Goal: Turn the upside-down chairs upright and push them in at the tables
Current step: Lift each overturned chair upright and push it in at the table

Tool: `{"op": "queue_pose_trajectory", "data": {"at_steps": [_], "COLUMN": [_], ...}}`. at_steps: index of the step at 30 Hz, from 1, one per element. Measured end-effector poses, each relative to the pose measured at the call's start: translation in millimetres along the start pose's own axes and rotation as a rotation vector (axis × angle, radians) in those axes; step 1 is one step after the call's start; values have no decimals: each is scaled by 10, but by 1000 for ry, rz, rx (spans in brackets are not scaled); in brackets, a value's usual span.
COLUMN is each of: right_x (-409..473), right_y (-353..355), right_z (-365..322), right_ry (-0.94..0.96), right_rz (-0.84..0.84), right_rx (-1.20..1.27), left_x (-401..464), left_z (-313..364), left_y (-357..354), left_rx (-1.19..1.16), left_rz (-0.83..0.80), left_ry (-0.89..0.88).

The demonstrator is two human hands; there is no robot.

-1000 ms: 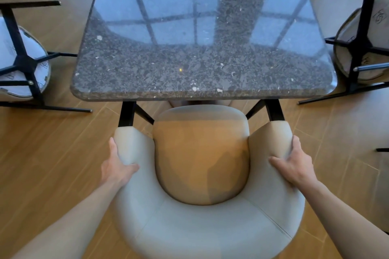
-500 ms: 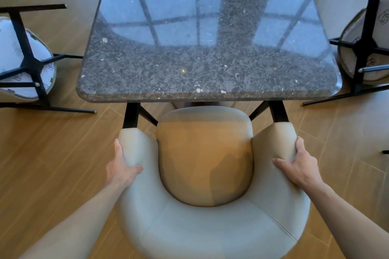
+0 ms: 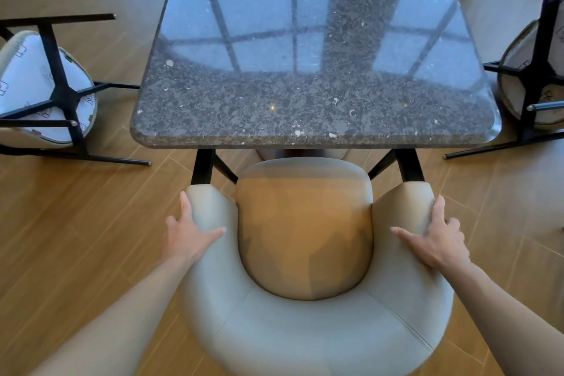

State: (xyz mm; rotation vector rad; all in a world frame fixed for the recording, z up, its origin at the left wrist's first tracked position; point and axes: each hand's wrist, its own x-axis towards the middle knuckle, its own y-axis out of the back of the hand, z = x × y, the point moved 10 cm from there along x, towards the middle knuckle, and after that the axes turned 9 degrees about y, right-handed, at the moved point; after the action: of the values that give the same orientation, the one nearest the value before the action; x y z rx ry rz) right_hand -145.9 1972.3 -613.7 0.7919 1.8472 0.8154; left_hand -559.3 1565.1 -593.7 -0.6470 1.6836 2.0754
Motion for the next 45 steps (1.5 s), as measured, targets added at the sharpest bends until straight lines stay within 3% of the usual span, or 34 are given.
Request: {"op": "queue_pose_trajectory", "data": {"at_steps": [10, 25, 37, 45], "right_x": [-92, -1640, -2902, -4057], "right_y": [285, 997, 1722, 1709], "right_z": [-424, -1231, -1409, -1305], "right_ry": [176, 527, 675, 692], "right_rz": [59, 137, 232, 332], "right_rx": [-39, 582, 695, 746], "left_x": [-329, -2206, -3165, -3832], "left_z": [490, 482, 569, 30], "left_y": [262, 1280, 1861, 2107], "left_rx": [4, -553, -649, -726], "left_rz": [77, 189, 84, -6], "left_ry": [-179, -435, -703, -869]}}
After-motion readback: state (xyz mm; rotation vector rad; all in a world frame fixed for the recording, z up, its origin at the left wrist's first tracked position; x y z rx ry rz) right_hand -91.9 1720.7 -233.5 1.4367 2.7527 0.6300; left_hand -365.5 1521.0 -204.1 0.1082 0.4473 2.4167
